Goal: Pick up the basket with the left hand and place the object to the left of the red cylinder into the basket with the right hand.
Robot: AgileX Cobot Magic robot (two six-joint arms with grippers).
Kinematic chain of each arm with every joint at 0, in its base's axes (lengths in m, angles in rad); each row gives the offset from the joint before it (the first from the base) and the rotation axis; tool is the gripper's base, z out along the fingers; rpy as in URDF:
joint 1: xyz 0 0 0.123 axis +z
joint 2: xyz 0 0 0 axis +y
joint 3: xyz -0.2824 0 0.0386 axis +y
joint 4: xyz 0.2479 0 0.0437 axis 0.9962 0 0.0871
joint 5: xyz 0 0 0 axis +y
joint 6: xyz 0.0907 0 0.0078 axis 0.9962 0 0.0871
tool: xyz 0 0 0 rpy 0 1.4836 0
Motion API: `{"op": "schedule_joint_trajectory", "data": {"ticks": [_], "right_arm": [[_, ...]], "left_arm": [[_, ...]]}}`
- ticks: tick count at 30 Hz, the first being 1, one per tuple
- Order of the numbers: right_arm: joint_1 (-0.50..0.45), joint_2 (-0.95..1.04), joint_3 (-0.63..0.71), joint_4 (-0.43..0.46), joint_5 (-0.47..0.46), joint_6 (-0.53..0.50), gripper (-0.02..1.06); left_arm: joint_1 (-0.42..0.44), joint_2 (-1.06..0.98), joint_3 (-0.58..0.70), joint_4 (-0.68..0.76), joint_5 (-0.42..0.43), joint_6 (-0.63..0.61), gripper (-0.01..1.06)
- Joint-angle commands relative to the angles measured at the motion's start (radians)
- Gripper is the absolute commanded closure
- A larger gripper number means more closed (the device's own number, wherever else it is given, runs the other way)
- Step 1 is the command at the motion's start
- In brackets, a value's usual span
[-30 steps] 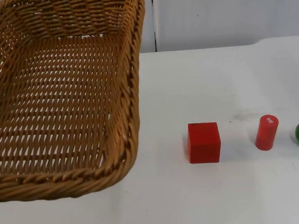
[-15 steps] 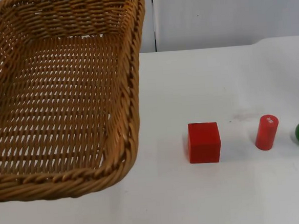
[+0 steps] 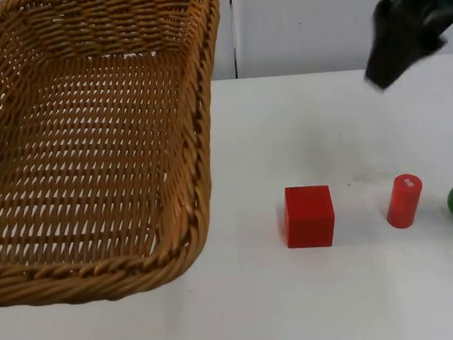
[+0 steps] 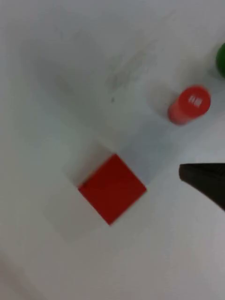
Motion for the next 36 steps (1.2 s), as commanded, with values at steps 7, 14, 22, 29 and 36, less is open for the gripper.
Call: {"op": "schedule_joint_trajectory", "data": {"ticks": [7, 14, 22, 29, 36], "right_arm": [[0.105, 0.138, -0.009, 0.004, -0.080, -0.191, 0.00], [0.114, 0.192, -0.009, 0.035, -0.096, -0.260, 0.00], [0.114, 0.239, -0.009, 0.044, -0.112, -0.283, 0.00], [0.137, 0.307, -0.009, 0.045, -0.157, -0.300, 0.00], [0.186, 0.400, -0.009, 0.041, -0.225, -0.329, 0.00]], "left_arm": [[-0.004, -0.012, -0.002, -0.035, 0.003, 0.001, 1.05], [-0.004, -0.012, -0.002, -0.035, 0.003, -0.006, 1.05], [-0.004, -0.012, -0.002, -0.035, 0.003, -0.008, 1.05], [-0.004, -0.012, -0.002, -0.035, 0.003, -0.008, 1.05], [-0.004, -0.012, -0.002, -0.035, 0.003, -0.008, 1.05]]}}
